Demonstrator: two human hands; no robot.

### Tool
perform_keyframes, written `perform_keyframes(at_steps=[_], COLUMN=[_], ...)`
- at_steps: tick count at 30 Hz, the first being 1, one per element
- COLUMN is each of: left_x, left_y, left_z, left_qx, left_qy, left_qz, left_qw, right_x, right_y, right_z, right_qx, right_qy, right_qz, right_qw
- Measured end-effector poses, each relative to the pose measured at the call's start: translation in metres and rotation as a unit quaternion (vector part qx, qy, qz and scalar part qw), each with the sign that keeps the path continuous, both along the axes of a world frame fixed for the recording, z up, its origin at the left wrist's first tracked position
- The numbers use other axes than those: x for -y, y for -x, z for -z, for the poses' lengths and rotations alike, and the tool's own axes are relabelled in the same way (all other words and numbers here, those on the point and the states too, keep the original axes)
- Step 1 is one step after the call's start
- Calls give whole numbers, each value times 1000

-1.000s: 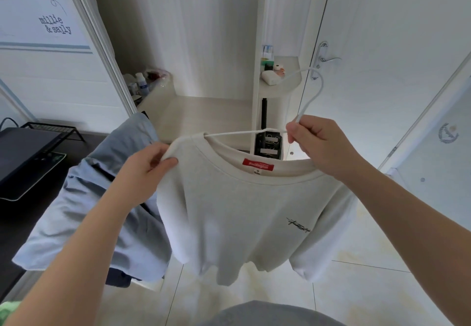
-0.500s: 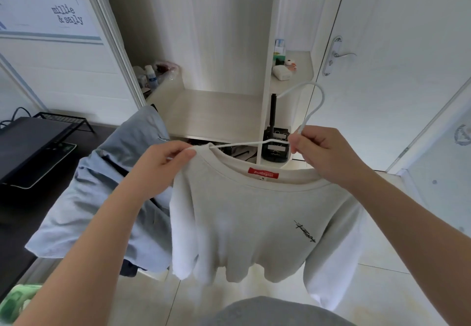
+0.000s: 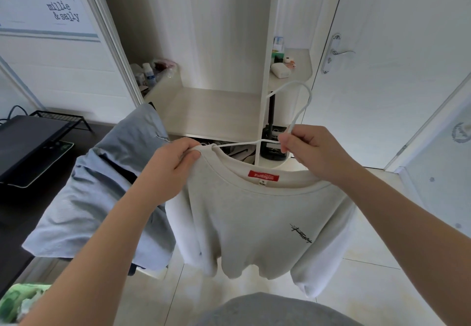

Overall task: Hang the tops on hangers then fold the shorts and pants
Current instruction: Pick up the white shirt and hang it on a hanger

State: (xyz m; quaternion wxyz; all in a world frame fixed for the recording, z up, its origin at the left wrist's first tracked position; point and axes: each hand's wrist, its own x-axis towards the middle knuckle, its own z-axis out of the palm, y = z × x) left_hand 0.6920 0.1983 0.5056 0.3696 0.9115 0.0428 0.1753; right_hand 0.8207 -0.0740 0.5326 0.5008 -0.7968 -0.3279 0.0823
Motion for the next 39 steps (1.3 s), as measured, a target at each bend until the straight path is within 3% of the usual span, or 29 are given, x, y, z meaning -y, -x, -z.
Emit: perform_keyframes(at_steps=[6,11,13,21,29,34,39], left_x=[-4,-39,-46,-53,-48,-46,-39], left_y=[3,8,9,11,10,4,-1], left_z=[9,5,1,-7,-8,-4,-7], left_qx=[38,78,90,87,94,140,153], left_qy=[69,79,73,18,-6,114,156], left_qz=[-68,-116,-109,-97,-100,-136,-101], left_qw=[995,987,987,991,991,974,971], right_x=[19,73,82,77,66,73,78], right_y=[-12,-39,-45,-54,-48,-41,-39], right_z=[5,23,26,12,-5,-16,-13], right_qx=[-3,-117,-106,-17,19,-17,-11], right_qy=[13,201,229,109,-64,-115,-65], right_qz=[-48,-33,-6,130,136,16,65], right_qw=[999,972,968,985,988,993,996])
